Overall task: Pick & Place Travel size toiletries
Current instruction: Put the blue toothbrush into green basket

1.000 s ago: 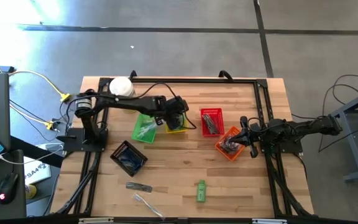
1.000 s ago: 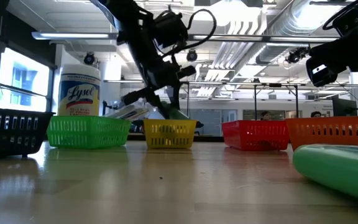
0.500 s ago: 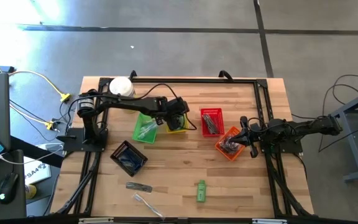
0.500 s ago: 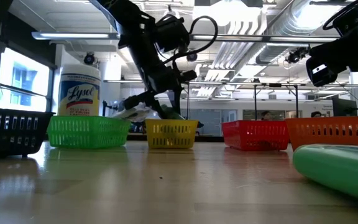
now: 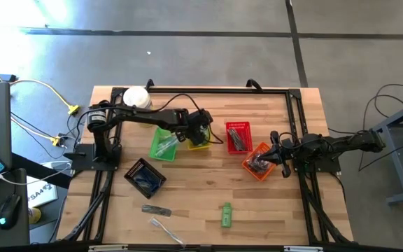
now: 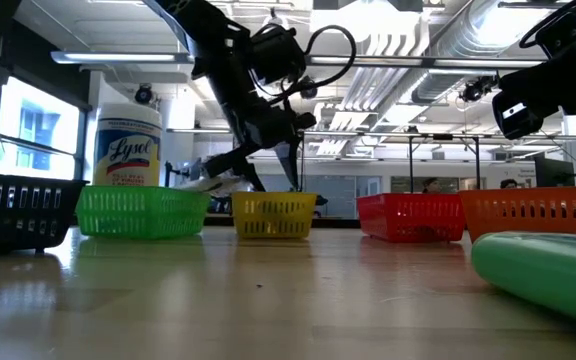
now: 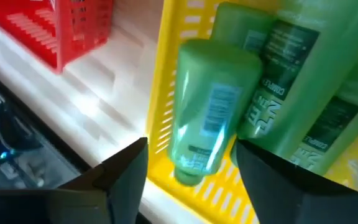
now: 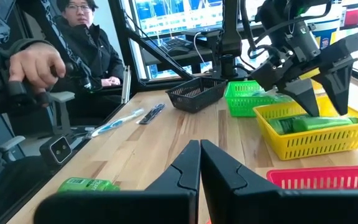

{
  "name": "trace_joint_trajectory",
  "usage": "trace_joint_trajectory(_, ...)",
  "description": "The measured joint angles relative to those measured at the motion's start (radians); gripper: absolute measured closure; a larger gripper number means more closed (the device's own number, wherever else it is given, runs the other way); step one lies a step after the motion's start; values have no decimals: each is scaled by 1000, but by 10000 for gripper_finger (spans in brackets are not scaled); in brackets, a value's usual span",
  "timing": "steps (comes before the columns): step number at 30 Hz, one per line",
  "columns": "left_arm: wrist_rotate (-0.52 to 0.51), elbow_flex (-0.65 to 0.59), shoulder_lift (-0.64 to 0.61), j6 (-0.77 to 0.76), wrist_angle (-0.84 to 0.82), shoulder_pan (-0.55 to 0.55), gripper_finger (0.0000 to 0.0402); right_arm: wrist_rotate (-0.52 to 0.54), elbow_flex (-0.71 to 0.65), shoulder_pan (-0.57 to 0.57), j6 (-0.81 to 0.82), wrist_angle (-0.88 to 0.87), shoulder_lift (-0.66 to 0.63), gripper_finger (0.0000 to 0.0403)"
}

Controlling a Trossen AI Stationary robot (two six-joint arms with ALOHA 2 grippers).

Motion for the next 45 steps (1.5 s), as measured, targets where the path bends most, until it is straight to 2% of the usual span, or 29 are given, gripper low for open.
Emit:
trace_joint_trajectory(7, -285, 17, -29, -8, -50, -68, 128, 1, 0, 0, 0, 0, 0, 398)
trace_joint_trajectory(9, -305, 35, -57, -13, -57, -98, 126, 3, 0, 0, 0, 0, 0, 398)
trace_joint_trajectory(16, -282, 140, -185, -127, -162, -216, 126, 4, 0, 0, 0, 0, 0, 398)
trace_joint_trajectory(19, -199, 178, -283, -267, -232, -256, 126, 5, 0, 0, 0, 0, 0, 398)
trace_joint_trajectory(22, -26, 193, -408, -472, -264, -288, 133, 6, 0, 0, 4, 0, 0, 398)
trace_joint_trajectory(24, 69, 195, -490, -624, -271, -312, 149, 7, 0, 0, 4, -2, 0, 398)
trace_joint_trajectory(25, 86, 191, -526, -695, -291, -328, 161, 8, 0, 0, 4, -2, 0, 398)
trace_joint_trajectory(30, 90, 131, -666, -976, -379, -399, 252, 9, 0, 0, 1, 1, 9, 398)
trace_joint_trajectory(34, 178, 27, -771, -1103, -302, -452, 347, 10, 0, 0, 0, 0, 11, 398)
trace_joint_trajectory(36, 176, -36, -828, -1172, -233, -471, 385, 10, 0, 0, 0, -1, 12, 398)
trace_joint_trajectory(41, 66, -239, -965, -1304, -136, -483, 387, 10, 0, 0, 0, 4, 11, 398)
trace_joint_trajectory(45, 57, -405, -1021, -1356, -2, -484, 397, 10, 0, 0, 1, 8, 13, 398)
